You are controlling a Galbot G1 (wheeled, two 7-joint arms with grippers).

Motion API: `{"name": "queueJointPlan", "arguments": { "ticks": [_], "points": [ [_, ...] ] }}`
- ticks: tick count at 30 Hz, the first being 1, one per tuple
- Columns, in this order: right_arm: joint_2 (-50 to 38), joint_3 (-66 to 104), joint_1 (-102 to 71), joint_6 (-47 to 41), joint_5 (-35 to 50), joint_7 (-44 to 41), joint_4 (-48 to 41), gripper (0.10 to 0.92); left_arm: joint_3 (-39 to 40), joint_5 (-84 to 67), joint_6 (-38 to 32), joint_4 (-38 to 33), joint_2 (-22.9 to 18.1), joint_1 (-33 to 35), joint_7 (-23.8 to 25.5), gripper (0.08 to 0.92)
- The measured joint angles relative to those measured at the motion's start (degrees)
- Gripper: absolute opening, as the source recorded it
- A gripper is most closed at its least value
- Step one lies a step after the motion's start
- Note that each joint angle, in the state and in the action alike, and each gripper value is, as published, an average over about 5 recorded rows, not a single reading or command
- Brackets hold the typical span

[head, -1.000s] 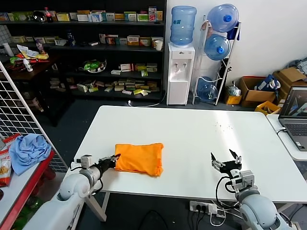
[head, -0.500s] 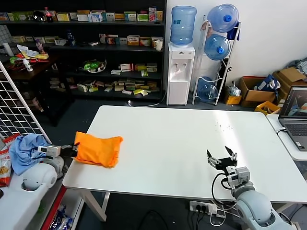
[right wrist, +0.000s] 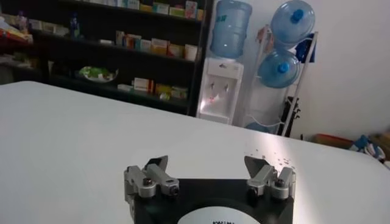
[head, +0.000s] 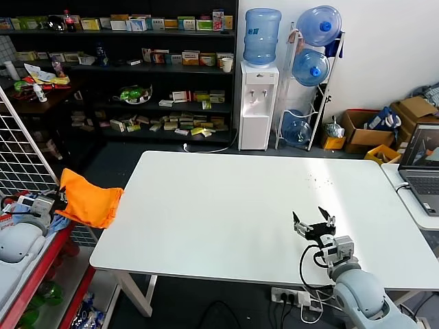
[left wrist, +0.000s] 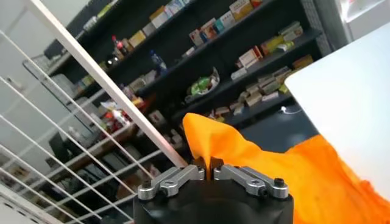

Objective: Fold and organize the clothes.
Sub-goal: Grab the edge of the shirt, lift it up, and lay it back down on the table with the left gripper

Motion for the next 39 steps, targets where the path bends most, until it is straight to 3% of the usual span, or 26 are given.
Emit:
{"name": "queueJointPlan", "arguments": {
  "ticks": [12,24,39],
  "points": [
    [0.6,1.0,-1.2,0.1,-0.9,0.0,0.1,0.823,2.1,2.4,0.6,-2.9,-2.1,1.5,-1.7,0.131],
    [0.8,1.6,-2.0,0.2,-2.1,0.1,-0.7,0.823,5.3,-2.9,4.0,-12.3,-6.4,3.4,-4.6,0.131],
    [0.7,2.7,-2.3,-0.1,-2.4,0.3,-1.7,0.823,13.3,-8.4,6.9,-20.9,-16.0,3.6,-9.3,0.131]
  ]
}}
